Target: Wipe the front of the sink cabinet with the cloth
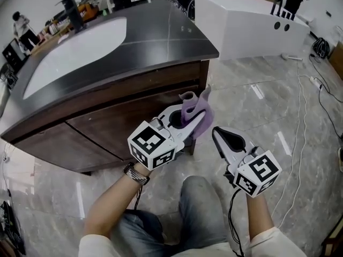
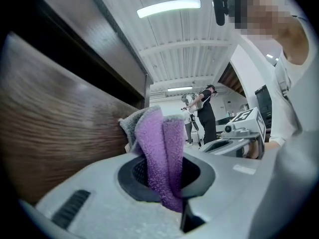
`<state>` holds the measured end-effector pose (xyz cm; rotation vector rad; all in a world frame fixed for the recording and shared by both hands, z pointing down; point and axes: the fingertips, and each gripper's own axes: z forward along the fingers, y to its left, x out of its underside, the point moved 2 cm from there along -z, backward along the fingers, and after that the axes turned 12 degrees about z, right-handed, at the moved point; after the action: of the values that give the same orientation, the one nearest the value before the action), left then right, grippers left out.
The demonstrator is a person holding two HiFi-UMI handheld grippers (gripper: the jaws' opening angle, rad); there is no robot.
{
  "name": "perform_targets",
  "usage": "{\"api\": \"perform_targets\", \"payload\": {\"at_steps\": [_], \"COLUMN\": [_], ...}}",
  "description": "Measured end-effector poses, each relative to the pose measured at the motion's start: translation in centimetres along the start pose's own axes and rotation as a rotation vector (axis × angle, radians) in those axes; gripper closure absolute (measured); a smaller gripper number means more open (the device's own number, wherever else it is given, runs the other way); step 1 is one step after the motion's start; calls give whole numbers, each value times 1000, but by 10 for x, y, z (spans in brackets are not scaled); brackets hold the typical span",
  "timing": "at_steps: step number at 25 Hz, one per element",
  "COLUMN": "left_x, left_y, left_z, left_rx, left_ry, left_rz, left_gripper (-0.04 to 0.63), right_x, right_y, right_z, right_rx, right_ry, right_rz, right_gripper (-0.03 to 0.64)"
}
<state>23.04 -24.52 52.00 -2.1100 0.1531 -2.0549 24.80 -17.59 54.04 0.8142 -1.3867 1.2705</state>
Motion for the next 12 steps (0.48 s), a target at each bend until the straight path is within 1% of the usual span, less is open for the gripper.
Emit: {"api": "perform_targets", "payload": {"at_steps": [3, 5, 8, 10, 12], "left_x": [-7, -10, -9, -7, -4], "left_y": [3, 4, 4, 3, 0], "left_z": [-16, -29, -51, -70, -89], "left_rx": [-39, -61, -95, -145, -207], "left_ry": [-27, -22, 23, 53, 78], "left_rz": [-10, 11, 75, 110, 124], "left_gripper": [546, 546, 546, 546, 546], "right_x": [-8, -11, -12, -13, -12], "right_y": [6, 10, 17, 24, 30], "right_z": [1, 4, 10, 15, 21], "right_rx": [-21, -36, -58, -75, -89], "right_ry": [-8, -8, -9, -5, 4], "right_rz": [-9, -14, -21, -29, -42], "right_gripper": [609, 609, 609, 609, 609]}}
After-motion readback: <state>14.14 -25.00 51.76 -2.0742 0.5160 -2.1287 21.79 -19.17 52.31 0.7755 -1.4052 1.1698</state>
